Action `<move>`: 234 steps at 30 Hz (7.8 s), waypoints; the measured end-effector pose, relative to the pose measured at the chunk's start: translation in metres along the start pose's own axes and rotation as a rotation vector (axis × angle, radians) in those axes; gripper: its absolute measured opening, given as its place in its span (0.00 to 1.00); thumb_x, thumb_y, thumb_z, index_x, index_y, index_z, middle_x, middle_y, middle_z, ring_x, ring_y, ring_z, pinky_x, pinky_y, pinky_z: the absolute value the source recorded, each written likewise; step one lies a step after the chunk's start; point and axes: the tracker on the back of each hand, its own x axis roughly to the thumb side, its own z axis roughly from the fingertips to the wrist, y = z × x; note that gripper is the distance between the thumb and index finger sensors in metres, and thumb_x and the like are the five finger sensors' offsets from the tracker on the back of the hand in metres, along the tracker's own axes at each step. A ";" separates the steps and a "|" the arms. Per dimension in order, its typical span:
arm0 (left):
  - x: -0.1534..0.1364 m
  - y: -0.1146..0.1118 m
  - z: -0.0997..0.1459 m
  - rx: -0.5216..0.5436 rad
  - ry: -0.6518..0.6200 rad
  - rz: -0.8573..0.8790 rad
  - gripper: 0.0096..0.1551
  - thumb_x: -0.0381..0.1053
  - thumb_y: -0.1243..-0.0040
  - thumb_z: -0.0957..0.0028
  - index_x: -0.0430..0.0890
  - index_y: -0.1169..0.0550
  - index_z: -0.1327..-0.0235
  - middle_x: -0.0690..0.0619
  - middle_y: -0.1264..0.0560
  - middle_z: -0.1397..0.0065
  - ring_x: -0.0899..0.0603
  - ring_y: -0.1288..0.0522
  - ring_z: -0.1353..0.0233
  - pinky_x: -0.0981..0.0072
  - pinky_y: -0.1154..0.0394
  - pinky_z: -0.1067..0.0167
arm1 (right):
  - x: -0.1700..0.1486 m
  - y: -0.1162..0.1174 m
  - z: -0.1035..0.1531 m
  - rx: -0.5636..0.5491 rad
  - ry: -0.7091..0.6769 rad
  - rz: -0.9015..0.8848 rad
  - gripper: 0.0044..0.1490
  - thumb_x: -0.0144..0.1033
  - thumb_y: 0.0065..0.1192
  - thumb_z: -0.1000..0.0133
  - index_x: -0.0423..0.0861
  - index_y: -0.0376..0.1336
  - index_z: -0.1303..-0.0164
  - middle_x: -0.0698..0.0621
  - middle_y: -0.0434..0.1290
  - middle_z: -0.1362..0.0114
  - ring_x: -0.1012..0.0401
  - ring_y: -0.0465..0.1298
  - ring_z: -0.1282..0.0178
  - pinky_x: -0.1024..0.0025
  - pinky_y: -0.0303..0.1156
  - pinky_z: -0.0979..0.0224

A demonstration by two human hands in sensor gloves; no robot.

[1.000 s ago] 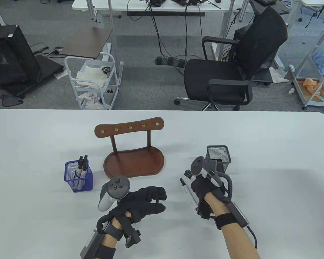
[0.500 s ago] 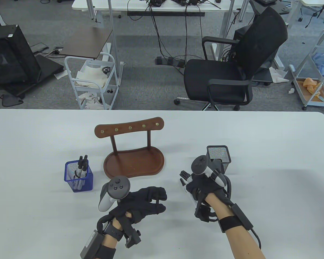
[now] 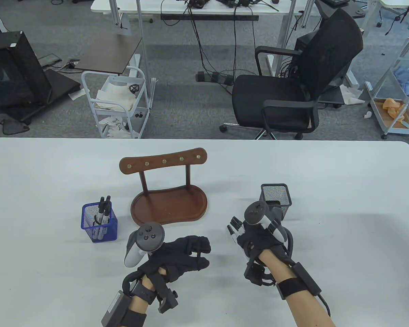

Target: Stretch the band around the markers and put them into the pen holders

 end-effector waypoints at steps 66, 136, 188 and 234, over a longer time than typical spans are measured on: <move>-0.001 -0.002 -0.003 0.010 0.003 -0.011 0.44 0.55 0.26 0.46 0.42 0.35 0.22 0.44 0.29 0.19 0.29 0.37 0.19 0.27 0.42 0.25 | 0.010 -0.013 0.048 0.045 -0.330 -0.167 0.26 0.40 0.70 0.42 0.48 0.62 0.37 0.47 0.78 0.35 0.49 0.83 0.43 0.46 0.76 0.34; -0.012 -0.006 -0.015 -0.072 0.052 0.108 0.58 0.67 0.32 0.43 0.33 0.42 0.15 0.32 0.36 0.13 0.23 0.44 0.16 0.24 0.43 0.26 | 0.063 0.025 0.082 -0.249 -0.654 0.015 0.30 0.41 0.68 0.43 0.53 0.56 0.34 0.55 0.75 0.35 0.55 0.80 0.42 0.50 0.75 0.27; 0.016 -0.009 -0.006 -0.032 -0.020 -0.139 0.39 0.68 0.55 0.36 0.40 0.25 0.29 0.43 0.21 0.28 0.28 0.33 0.22 0.24 0.45 0.25 | 0.023 0.033 0.011 0.314 -0.361 -1.031 0.42 0.46 0.68 0.39 0.44 0.48 0.24 0.49 0.63 0.27 0.63 0.82 0.47 0.59 0.83 0.36; -0.002 0.013 0.010 0.206 0.164 -0.352 0.50 0.74 0.54 0.37 0.43 0.42 0.12 0.33 0.48 0.06 0.20 0.53 0.13 0.17 0.55 0.26 | -0.006 -0.046 0.051 -0.113 -0.495 -0.812 0.28 0.42 0.71 0.41 0.53 0.60 0.35 0.54 0.73 0.31 0.56 0.84 0.40 0.53 0.80 0.32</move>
